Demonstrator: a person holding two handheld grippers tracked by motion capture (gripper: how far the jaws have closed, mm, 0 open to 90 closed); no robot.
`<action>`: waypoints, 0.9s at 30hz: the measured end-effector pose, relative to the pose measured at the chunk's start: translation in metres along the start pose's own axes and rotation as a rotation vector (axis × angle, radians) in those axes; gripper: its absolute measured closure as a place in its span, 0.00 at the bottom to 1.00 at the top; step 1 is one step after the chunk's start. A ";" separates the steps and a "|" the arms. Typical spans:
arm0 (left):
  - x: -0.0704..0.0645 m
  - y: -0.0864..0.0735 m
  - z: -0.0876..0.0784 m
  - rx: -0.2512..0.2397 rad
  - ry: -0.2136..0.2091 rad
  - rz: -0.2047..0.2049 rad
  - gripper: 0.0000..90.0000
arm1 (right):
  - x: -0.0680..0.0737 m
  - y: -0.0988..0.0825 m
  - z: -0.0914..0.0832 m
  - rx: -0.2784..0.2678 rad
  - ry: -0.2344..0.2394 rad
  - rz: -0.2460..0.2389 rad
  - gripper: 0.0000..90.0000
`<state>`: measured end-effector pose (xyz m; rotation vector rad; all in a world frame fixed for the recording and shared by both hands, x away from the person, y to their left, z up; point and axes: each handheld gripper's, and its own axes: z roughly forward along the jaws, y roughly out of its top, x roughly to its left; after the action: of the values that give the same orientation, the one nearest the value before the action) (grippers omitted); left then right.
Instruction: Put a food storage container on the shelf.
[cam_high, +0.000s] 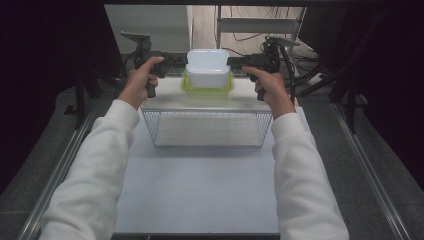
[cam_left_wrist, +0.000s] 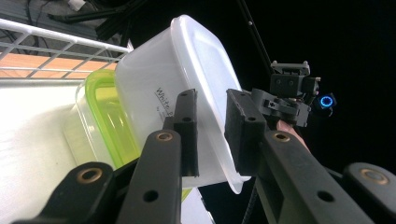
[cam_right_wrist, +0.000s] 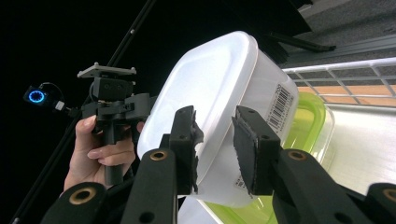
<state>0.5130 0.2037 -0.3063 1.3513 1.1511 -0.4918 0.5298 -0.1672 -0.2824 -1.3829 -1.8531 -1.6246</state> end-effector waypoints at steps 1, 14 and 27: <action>0.000 0.000 0.000 0.000 0.002 0.004 0.83 | 0.000 0.000 0.000 0.001 0.000 0.000 0.76; -0.018 -0.004 -0.008 -0.029 0.066 0.142 0.54 | 0.019 -0.001 -0.008 -0.039 -0.041 -0.131 0.60; -0.052 -0.035 -0.026 -0.014 0.131 0.315 0.46 | 0.047 -0.021 -0.032 -0.002 -0.087 -0.281 0.50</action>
<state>0.4534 0.2026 -0.2747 1.5367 1.0190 -0.1697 0.4793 -0.1724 -0.2494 -1.2567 -2.1790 -1.7185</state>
